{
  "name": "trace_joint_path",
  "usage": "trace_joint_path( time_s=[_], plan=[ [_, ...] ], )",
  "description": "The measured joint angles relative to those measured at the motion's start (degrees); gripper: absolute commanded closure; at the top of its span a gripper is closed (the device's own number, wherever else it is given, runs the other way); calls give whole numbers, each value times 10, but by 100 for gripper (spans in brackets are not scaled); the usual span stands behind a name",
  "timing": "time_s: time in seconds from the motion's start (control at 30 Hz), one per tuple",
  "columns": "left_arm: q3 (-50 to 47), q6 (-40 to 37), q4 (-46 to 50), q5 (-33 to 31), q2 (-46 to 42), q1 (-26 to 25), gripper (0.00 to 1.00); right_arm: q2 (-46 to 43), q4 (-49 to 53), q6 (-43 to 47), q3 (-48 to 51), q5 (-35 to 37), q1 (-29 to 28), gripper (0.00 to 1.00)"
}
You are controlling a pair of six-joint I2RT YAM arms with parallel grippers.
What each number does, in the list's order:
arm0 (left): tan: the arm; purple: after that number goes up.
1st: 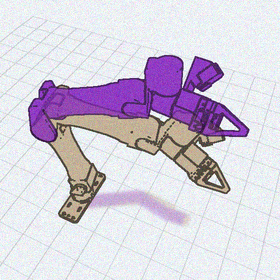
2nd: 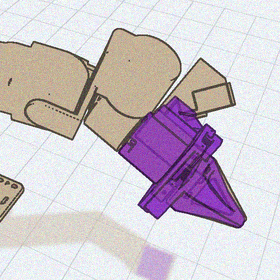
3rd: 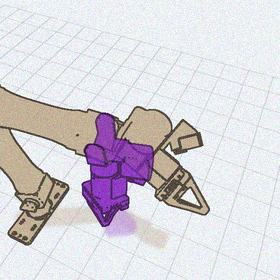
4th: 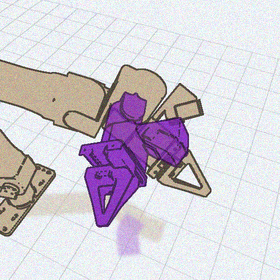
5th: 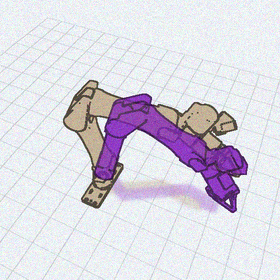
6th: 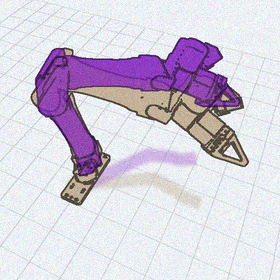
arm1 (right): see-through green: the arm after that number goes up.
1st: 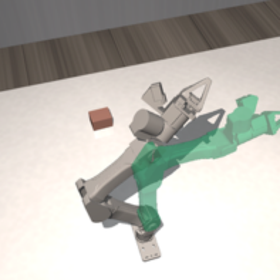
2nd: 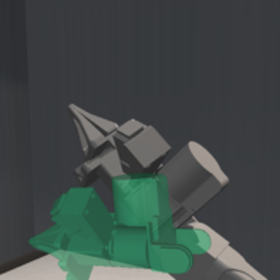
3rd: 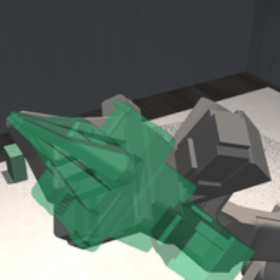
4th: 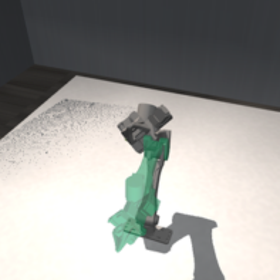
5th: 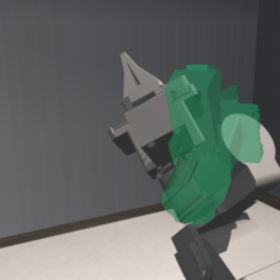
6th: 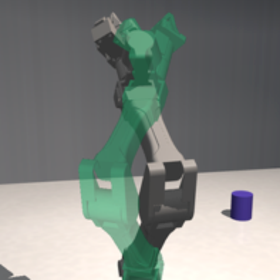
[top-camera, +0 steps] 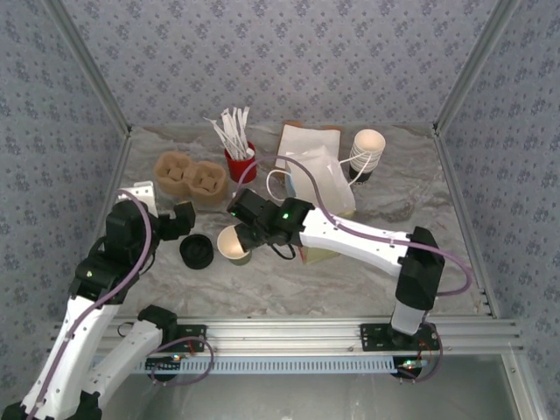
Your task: Pack the takeout coffee
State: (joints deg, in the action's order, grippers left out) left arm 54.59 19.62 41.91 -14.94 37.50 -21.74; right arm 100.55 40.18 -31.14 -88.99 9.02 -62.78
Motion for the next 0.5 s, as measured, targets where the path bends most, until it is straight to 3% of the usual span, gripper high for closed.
trace_joint_path(
  time_s=[0.5],
  plan=[
    [-31,22,-24,32,5,0,1,31,-99,-43,70,-32,68,100]
  ],
)
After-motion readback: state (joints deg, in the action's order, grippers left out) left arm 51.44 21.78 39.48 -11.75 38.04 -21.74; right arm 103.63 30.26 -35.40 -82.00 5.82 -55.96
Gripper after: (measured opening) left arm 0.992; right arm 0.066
